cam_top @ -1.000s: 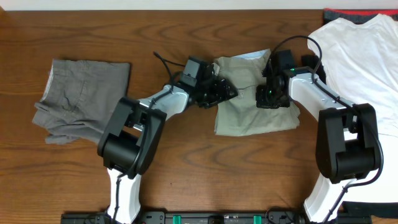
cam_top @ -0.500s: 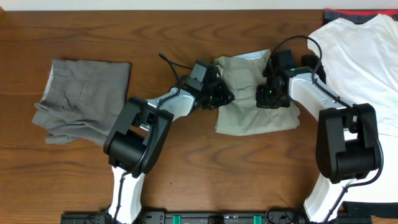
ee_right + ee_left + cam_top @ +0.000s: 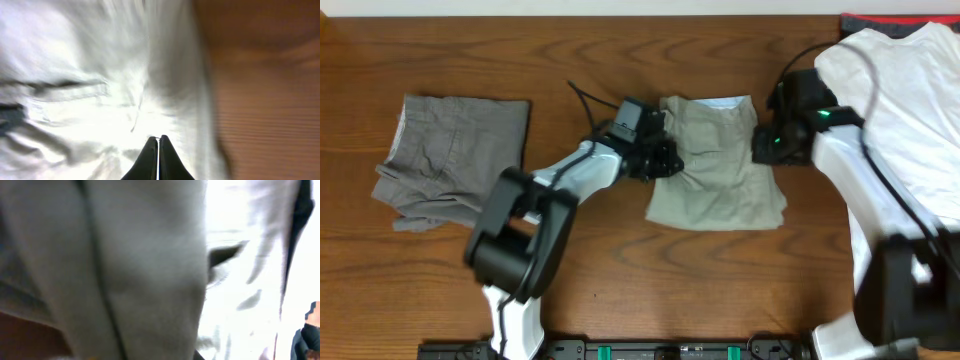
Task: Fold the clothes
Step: 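Carry the bundle with the left gripper onto the grey shorts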
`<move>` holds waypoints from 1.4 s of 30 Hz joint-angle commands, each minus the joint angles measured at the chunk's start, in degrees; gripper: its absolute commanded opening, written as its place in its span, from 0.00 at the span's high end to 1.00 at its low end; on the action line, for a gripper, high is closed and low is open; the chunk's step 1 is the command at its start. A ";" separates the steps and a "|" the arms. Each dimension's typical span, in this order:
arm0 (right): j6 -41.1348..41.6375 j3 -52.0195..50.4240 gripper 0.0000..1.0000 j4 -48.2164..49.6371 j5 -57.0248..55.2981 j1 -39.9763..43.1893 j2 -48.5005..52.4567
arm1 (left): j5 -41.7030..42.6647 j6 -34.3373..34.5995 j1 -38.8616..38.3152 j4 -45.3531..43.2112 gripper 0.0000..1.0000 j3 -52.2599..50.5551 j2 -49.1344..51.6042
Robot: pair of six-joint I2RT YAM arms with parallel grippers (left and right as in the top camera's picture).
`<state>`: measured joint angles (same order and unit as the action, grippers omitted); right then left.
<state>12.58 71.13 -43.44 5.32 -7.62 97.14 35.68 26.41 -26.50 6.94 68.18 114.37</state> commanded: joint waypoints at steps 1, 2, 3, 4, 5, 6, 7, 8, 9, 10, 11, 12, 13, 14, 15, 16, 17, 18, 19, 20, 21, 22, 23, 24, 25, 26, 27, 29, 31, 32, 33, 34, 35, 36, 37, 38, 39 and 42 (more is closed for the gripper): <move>0.22 0.37 0.96 -0.09 -0.83 0.11 -7.98 | -0.07 -3.91 0.83 -0.07 0.94 0.42 -7.98; 0.22 0.37 0.96 -0.07 -0.83 0.11 -9.33 | -0.09 -3.91 0.83 0.15 0.94 0.42 -8.98; 0.22 0.37 0.96 -0.09 -0.83 0.11 -10.82 | -0.07 -3.89 0.83 0.35 0.94 0.42 -9.94; 0.22 0.37 0.96 -0.11 -0.83 0.09 -11.85 | -0.07 -3.89 0.83 0.37 0.94 0.42 -10.75; 0.22 0.37 0.96 -0.09 -0.74 0.09 -12.98 | -0.09 -3.89 0.85 0.39 0.94 0.42 -11.43; 0.22 0.35 0.96 -0.09 -0.76 0.04 -13.73 | -0.13 -3.89 1.05 0.37 0.94 0.42 -12.15; 0.22 0.35 0.96 -0.09 -0.76 0.04 -14.45 | -0.13 -3.89 1.44 0.37 0.94 0.42 -13.00; 0.22 0.35 0.96 -0.11 -0.76 0.04 -14.91 | -0.15 -3.89 1.90 0.52 0.94 0.42 -13.79; 0.22 0.35 0.96 -0.33 -0.74 0.04 -15.32 | -0.15 -3.89 2.71 0.68 0.94 0.42 -14.73; 0.22 0.35 0.96 -0.55 -0.61 0.04 -15.58 | -0.15 -3.89 3.58 0.94 0.94 0.42 -15.56; 0.22 0.35 0.97 -0.85 -0.59 0.04 -15.78 | -0.17 -3.91 4.83 1.42 0.94 0.42 -16.68; 0.22 0.35 0.97 -1.14 -0.59 0.04 -15.82 | -0.35 -3.98 6.16 2.05 0.94 0.42 -17.75; 0.22 0.35 0.96 -1.46 -0.59 0.04 -15.82 | -0.35 -4.68 7.61 2.71 0.94 0.42 -18.93; 0.22 0.35 0.96 -1.84 -0.59 0.04 -15.82 | -0.33 -5.57 9.05 3.34 0.94 0.42 -20.15; 0.22 0.35 0.96 -2.19 -0.61 0.04 -15.82 | -0.33 -6.40 10.82 4.00 0.94 0.44 -21.68; 0.20 0.35 0.96 -2.45 -0.61 0.04 -15.82 | -0.33 -7.08 12.74 4.57 0.94 0.52 -23.23; 0.20 0.35 0.96 -2.51 -0.59 0.04 -15.82 | -0.33 -7.65 14.40 4.94 0.94 0.72 -24.52; 0.22 0.35 0.96 -2.51 -0.59 0.04 -15.82 | -0.33 -8.33 16.13 5.22 0.94 0.96 -25.83; 0.22 0.35 0.96 -2.45 -0.57 0.04 -15.82 | -0.33 -9.11 18.29 5.49 0.94 1.25 -27.26; 0.22 0.35 0.96 -2.45 -0.57 0.04 -15.82 | -0.33 -9.51 20.26 5.57 0.94 1.49 -28.37; 0.22 0.35 0.96 -2.51 -0.57 0.04 -15.82 | -0.31 -9.70 22.14 5.66 0.94 1.66 -29.31; 0.20 0.35 0.96 -2.64 -0.57 0.04 -15.82 | -0.31 -9.97 24.35 5.68 0.94 1.81 -30.16; 0.22 0.35 0.96 -2.78 -0.52 0.04 -15.82 | -0.26 -10.14 26.32 5.68 0.94 1.84 -30.75; 0.22 0.35 0.96 -2.95 -0.33 0.04 -15.82 | -0.07 -10.40 28.72 5.66 0.94 1.84 -31.21; 0.22 0.35 0.96 -3.15 -0.22 0.04 -15.82 | 0.39 -10.93 30.75 5.66 0.94 1.86 -31.34; 0.20 0.35 0.96 -3.37 0.00 0.04 -15.82 | 1.51 -11.72 33.18 5.64 0.94 1.86 -31.32; 0.22 0.35 0.97 -3.58 0.11 0.04 -15.82 | 2.43 -12.46 35.60 5.62 0.94 1.86 -31.19; 0.20 0.35 0.97 -3.93 0.11 0.04 -15.82 | 2.93 -14.23 39.47 5.64 0.94 1.86 -30.97; 0.20 0.35 0.97 -4.35 0.09 0.04 -15.82 | 2.93 -15.58 43.21 5.42 0.94 1.86 -30.86; 0.20 0.35 0.97 -4.63 0.09 0.04 -15.82 | 2.95 -16.15 45.11 4.94 0.94 1.86 -30.88; 0.20 0.35 0.97 -4.85 0.11 0.04 -15.82 | 2.97 -16.17 46.69 4.22 0.94 1.86 -30.86; 0.22 0.35 0.98 -5.05 0.09 0.04 -15.82 | 3.37 -16.17 48.46 3.10 0.94 1.86 -30.88; 0.22 0.35 0.97 -5.22 0.09 0.04 -15.82 | 4.24 -16.15 49.94 1.86 0.94 1.86 -30.86; 0.22 0.35 0.98 -5.31 0.11 0.04 -15.82 | 5.09 -16.09 51.56 0.35 0.93 1.86 -30.82; 0.22 0.35 0.98 -5.40 0.11 0.04 -15.82 | 5.84 -16.09 52.87 -1.01 0.94 1.86 -30.77; 0.20 0.35 0.98 -5.40 0.11 0.04 -15.82 | 6.23 -15.34 54.38 -2.56 0.94 1.86 -30.67; 0.20 0.35 0.98 -5.40 0.11 0.04 -15.82 | 6.56 -14.38 55.58 -4.02 0.94 1.86 -30.47; -0.44 0.35 0.98 -5.68 1.03 0.04 -15.82 | 9.16 -11.17 57.92 -9.20 0.94 1.86 -29.18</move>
<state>12.56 71.20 -48.84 5.43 -7.62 82.32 40.25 13.28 30.00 0.86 68.12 84.31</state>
